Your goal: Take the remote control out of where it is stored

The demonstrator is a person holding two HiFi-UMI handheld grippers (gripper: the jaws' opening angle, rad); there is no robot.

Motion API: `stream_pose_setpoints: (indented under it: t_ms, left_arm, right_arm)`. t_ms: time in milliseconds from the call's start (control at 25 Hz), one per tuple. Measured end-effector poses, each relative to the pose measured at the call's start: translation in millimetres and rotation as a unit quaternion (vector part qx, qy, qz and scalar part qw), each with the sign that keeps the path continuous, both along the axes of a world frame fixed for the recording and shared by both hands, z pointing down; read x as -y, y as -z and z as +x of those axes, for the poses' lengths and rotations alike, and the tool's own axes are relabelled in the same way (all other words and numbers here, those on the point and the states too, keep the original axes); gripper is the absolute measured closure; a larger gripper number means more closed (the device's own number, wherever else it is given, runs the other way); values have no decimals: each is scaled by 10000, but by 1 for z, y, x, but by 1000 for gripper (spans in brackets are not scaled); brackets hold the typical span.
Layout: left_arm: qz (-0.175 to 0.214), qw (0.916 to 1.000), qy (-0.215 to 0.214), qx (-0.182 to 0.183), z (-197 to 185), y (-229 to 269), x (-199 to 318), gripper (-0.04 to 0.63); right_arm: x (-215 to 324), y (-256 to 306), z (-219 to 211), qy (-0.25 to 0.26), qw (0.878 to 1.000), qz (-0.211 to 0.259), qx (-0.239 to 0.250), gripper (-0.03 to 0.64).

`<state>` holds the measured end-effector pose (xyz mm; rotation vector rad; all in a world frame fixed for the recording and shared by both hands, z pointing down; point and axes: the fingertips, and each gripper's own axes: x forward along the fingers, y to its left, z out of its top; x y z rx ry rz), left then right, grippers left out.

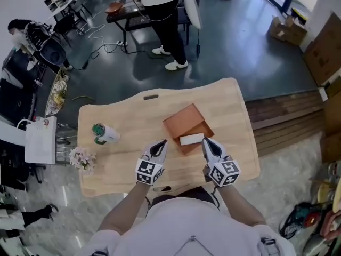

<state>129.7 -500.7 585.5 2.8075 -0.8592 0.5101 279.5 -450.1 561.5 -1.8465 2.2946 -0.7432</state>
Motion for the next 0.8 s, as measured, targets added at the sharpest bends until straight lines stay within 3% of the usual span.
stream_pose_setpoints:
  t_ms: [80,160,280,360,520,680,800]
  left_arm:
    - [5,9963,-593,615,25,-34,12,594]
    - [145,9834,-1283,1271,56,-72,23,593]
    - [13,9465,-2360,2200,89,-135,16,541]
    - [-153,9209,-2824,2683,102,-175,11,522]
    - [-431,8759,-3417,3379,124,-239,3,453]
    - [-70,8258,-3884,4089,145,-288,-1,391]
    - [133,8031,-3977,4436,157,-309,2,363]
  right_arm:
    - [-2,-14,17,-229,9997,-122,-22,589]
    - [-3,-31,39,-442,9987,-268,3,589]
    - [-24,-53,54,-842,9950,-541,18,589]
    - [-37,-65,60,-1067,9919,-694,14,589]
    - [-54,-87,73,-1417,9851,-972,88,589]
    - [-72,-110,85,-1759,9769,-1205,166,589]
    - [-82,-124,91,-1960,9713,-1328,218,589]
